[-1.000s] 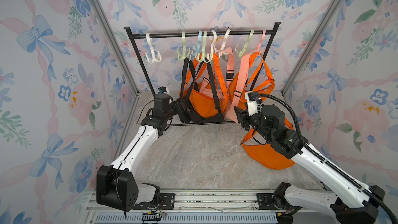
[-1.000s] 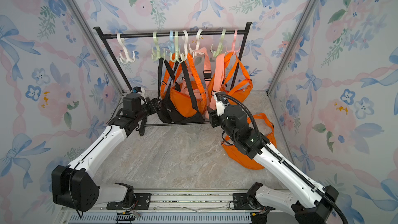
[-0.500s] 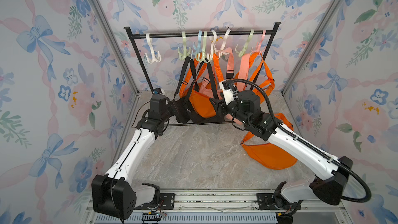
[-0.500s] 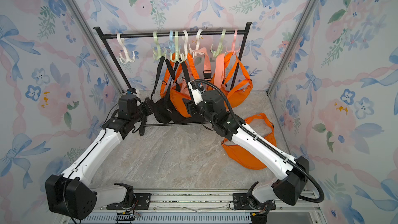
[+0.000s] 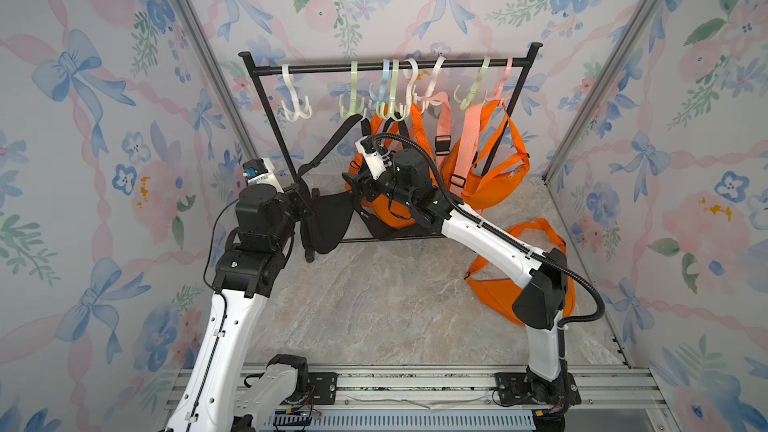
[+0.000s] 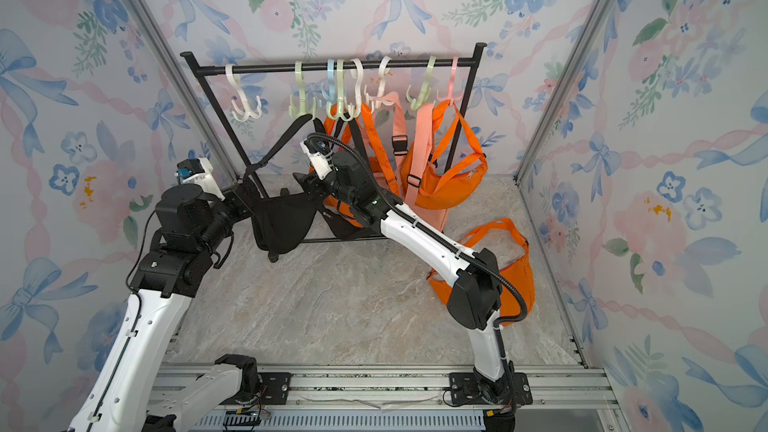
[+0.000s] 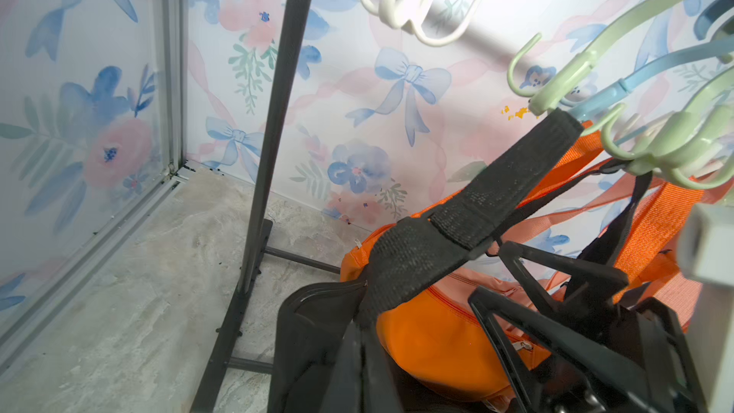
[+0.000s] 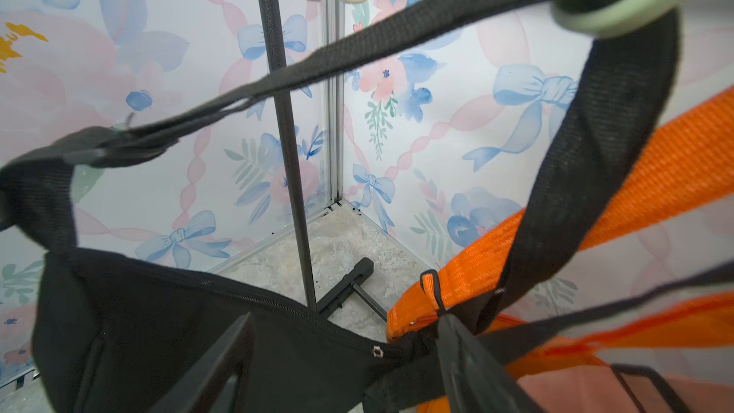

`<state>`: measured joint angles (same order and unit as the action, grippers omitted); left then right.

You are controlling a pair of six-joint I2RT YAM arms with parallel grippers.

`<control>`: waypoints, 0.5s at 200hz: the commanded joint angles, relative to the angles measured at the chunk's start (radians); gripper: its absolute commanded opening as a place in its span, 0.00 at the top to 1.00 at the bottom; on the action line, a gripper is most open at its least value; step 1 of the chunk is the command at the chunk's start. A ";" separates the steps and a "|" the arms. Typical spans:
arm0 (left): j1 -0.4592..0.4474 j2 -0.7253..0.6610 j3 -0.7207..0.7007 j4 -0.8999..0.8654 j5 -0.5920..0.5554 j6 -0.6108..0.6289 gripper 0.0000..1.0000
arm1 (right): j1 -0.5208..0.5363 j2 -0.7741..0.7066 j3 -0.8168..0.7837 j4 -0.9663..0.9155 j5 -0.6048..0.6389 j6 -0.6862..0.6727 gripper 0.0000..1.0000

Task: Take the bag off the hook
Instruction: Pick up the bag from the hook.

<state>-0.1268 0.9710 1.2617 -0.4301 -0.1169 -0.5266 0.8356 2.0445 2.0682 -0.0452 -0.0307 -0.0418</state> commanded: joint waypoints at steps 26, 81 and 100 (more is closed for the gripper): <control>0.010 -0.072 0.076 -0.062 -0.117 0.089 0.96 | 0.011 0.060 0.111 0.072 -0.005 0.037 0.26; 0.010 -0.101 0.162 -0.073 -0.205 0.148 0.96 | 0.007 0.033 0.055 0.168 -0.003 0.051 0.25; 0.010 -0.102 0.171 -0.072 -0.181 0.142 0.96 | 0.008 0.059 0.090 0.181 -0.027 0.071 0.24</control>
<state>-0.1234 0.8742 1.4075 -0.5041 -0.2882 -0.4141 0.8352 2.0991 2.1330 0.0677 -0.0307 -0.0044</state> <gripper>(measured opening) 0.049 0.757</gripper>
